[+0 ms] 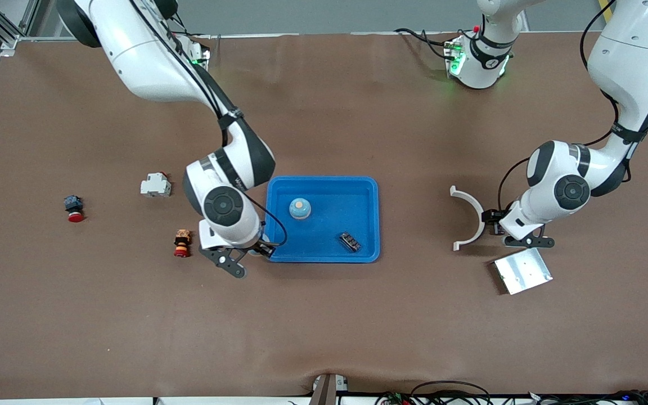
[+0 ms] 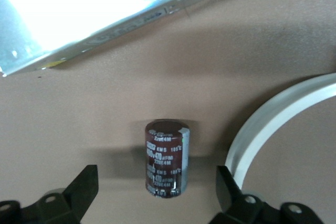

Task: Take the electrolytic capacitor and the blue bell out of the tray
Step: 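Carry the bell toward the buttons while the left gripper returns to the tray, then grasp the capacitor with the left gripper while the right gripper holds the bell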

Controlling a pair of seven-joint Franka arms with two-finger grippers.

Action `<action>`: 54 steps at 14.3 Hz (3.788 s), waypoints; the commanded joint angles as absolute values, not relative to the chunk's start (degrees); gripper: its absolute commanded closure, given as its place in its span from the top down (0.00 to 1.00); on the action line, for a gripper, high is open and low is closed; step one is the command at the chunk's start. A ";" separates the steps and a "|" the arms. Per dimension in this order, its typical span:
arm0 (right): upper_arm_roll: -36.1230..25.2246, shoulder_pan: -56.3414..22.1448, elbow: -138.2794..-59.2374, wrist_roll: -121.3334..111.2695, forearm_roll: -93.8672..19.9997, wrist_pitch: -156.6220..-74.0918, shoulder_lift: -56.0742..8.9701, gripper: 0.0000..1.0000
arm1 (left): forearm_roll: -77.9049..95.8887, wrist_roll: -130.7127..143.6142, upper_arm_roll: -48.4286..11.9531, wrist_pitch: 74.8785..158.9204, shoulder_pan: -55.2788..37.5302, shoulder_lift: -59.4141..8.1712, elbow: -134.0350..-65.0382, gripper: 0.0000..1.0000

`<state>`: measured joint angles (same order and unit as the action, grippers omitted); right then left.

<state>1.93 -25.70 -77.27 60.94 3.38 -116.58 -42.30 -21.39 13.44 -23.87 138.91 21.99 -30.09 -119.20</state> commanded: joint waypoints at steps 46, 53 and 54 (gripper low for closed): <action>2.90 22.94 -145.37 -33.04 -8.26 -158.12 -9.84 0.00 | -7.38 90.53 -13.97 141.59 -23.38 -50.01 -79.98 1.00; 2.90 24.35 -145.28 -32.78 -8.26 -158.12 -13.01 0.00 | -6.59 90.96 -13.97 141.59 -25.83 -51.06 -80.24 1.00; 2.90 24.35 -145.28 -32.78 -8.26 -158.12 -13.09 0.00 | -6.68 91.66 -13.89 141.59 -26.10 -51.59 -80.24 1.00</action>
<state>2.03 23.09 -144.76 -31.40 -7.60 -157.63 -13.23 -6.43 89.72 -14.38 141.05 -24.77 -49.79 -81.52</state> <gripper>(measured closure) 0.361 0.000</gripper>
